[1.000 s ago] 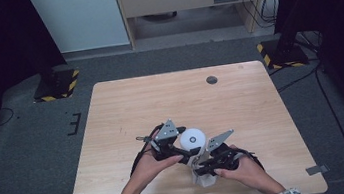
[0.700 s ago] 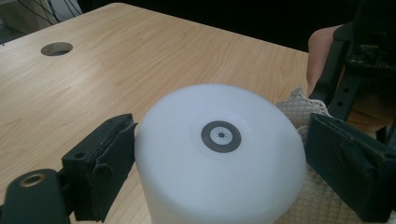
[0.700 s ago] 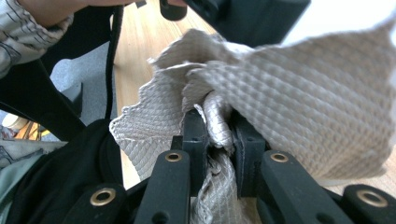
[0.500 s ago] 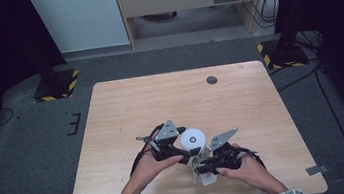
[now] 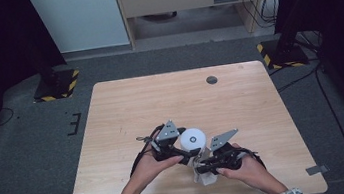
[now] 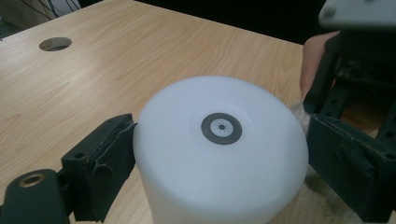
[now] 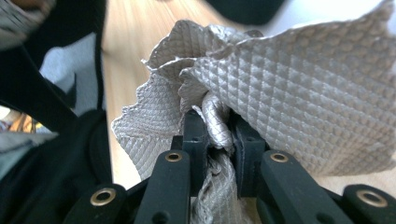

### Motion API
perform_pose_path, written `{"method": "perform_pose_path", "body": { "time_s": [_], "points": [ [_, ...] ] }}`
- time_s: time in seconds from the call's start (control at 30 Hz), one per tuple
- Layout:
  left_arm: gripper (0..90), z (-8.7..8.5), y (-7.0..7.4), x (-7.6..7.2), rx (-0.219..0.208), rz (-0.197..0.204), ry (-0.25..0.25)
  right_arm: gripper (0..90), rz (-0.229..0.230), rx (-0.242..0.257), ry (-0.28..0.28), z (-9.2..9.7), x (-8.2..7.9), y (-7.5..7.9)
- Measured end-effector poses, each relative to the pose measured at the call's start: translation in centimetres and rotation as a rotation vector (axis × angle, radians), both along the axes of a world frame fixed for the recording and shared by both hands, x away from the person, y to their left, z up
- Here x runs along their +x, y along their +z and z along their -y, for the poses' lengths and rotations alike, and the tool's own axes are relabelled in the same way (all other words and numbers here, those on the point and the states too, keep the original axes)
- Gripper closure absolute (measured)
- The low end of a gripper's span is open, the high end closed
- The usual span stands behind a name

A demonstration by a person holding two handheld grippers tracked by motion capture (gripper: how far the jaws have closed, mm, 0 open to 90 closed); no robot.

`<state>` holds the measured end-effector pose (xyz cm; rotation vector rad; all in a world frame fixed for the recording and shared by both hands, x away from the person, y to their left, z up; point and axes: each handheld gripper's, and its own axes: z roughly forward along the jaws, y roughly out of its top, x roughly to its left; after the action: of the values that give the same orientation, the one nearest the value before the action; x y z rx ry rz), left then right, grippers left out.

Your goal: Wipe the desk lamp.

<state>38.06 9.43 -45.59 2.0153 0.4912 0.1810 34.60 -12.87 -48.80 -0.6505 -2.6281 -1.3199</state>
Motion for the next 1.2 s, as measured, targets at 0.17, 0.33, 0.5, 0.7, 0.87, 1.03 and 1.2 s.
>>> {"method": "perform_pose_path", "body": {
  "time_s": [0.17, 0.33, 0.5, 0.7, 0.87, 1.03, 1.2],
  "points": [
    [9.2, 0.0, 0.0, 0.0, -0.001, -0.002, -0.001, 78.8, 0.018, 0.026, 0.0, 0.0, -0.2, 0.4],
    [9.2, 0.0, 0.0, 0.0, -0.001, -0.003, -0.001, 78.9, -0.002, -0.032, 0.0, -0.5, 0.0, -0.7],
    [9.3, 0.0, 0.0, 0.0, 0.002, -0.002, -0.001, 78.8, -0.011, -0.072, 0.001, -0.8, 0.0, -1.4],
    [9.3, 0.0, 0.0, -0.1, 0.003, 0.0, -0.002, 78.8, 0.025, -0.021, 0.0, -0.3, -0.2, -0.2],
    [9.4, 0.0, 0.0, -0.1, 0.002, -0.001, -0.002, 78.8, 0.056, 0.009, 0.001, 0.1, -0.3, 0.3],
    [9.4, 0.0, 0.0, -0.1, 0.002, -0.002, -0.001, 78.9, 0.074, -0.034, 0.01, -0.3, -0.4, -0.3],
    [9.4, 0.0, 0.0, 0.0, 0.004, 0.001, -0.003, 78.9, 0.079, -0.103, 0.02, -0.8, -0.4, -1.3]
  ]
}}
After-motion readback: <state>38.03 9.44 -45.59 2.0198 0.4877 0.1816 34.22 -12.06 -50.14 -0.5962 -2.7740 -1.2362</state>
